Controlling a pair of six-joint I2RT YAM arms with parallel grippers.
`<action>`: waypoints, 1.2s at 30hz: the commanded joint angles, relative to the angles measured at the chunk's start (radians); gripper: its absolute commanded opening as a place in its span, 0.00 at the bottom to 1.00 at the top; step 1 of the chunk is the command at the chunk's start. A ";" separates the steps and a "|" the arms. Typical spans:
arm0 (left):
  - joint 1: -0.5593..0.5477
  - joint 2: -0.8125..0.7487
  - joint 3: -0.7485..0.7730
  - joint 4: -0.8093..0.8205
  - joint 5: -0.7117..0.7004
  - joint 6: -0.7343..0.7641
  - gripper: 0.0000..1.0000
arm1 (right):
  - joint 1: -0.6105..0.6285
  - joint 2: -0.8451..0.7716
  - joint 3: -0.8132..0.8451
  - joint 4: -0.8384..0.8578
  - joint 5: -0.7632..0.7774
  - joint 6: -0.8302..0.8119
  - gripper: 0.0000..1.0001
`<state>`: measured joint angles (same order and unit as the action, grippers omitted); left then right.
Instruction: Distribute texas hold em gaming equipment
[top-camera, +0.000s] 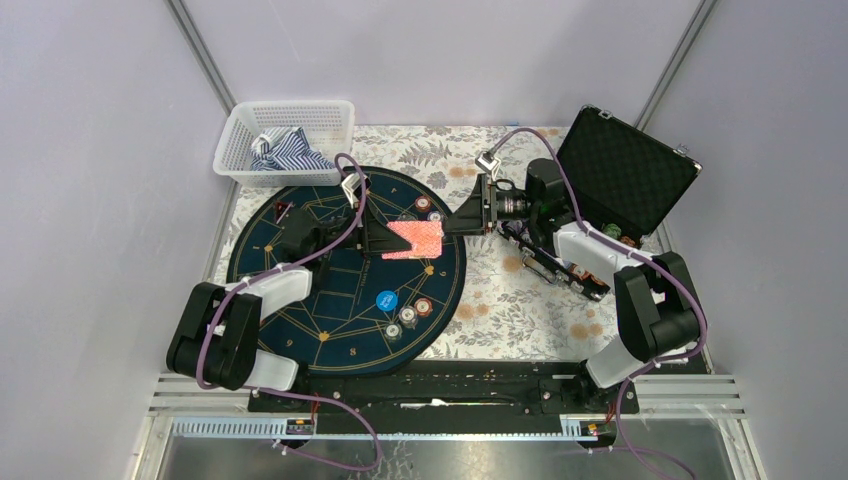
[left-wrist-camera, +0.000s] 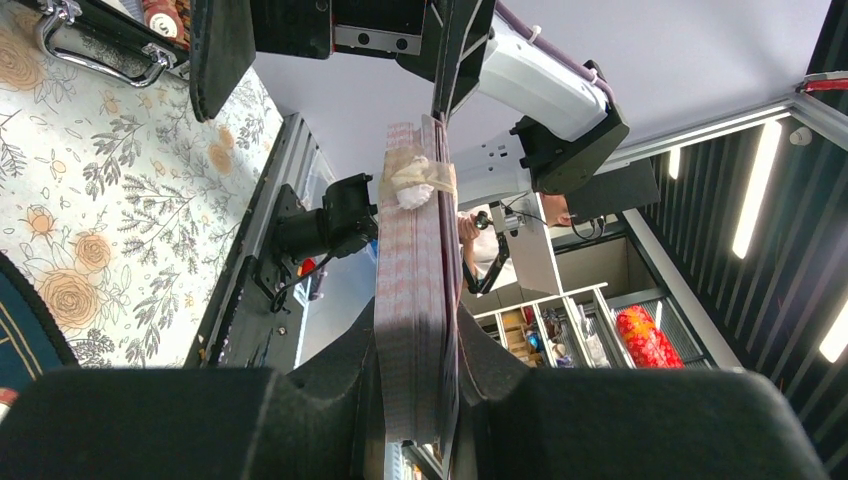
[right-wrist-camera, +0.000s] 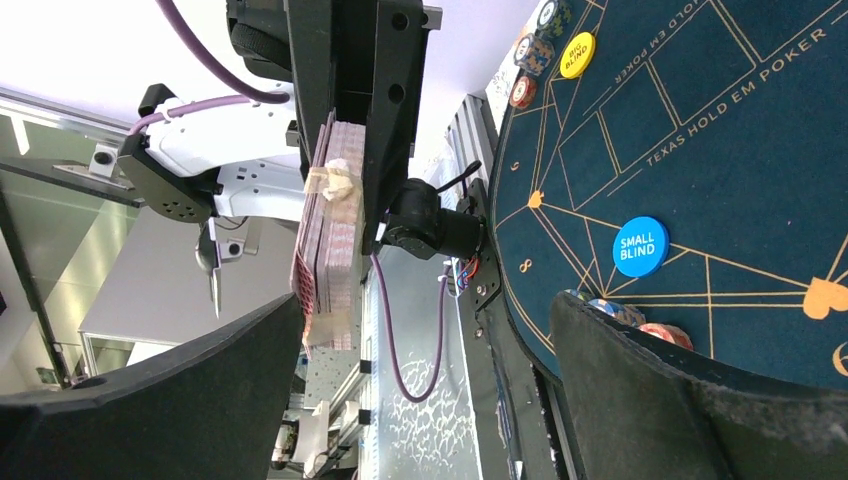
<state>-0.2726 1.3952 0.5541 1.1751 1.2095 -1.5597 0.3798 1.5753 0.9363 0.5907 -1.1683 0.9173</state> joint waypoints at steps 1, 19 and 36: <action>0.000 -0.024 0.024 0.074 -0.006 0.009 0.00 | 0.013 -0.019 -0.007 0.026 0.007 -0.011 1.00; -0.020 0.005 0.041 0.078 -0.020 0.001 0.00 | 0.068 -0.003 0.020 0.021 0.003 -0.017 1.00; -0.052 0.031 0.055 0.087 -0.019 -0.009 0.13 | 0.103 0.052 0.025 0.044 -0.002 0.000 1.00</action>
<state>-0.2935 1.4246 0.5552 1.1801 1.2434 -1.5639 0.4229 1.6077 0.9272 0.5934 -1.1877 0.9180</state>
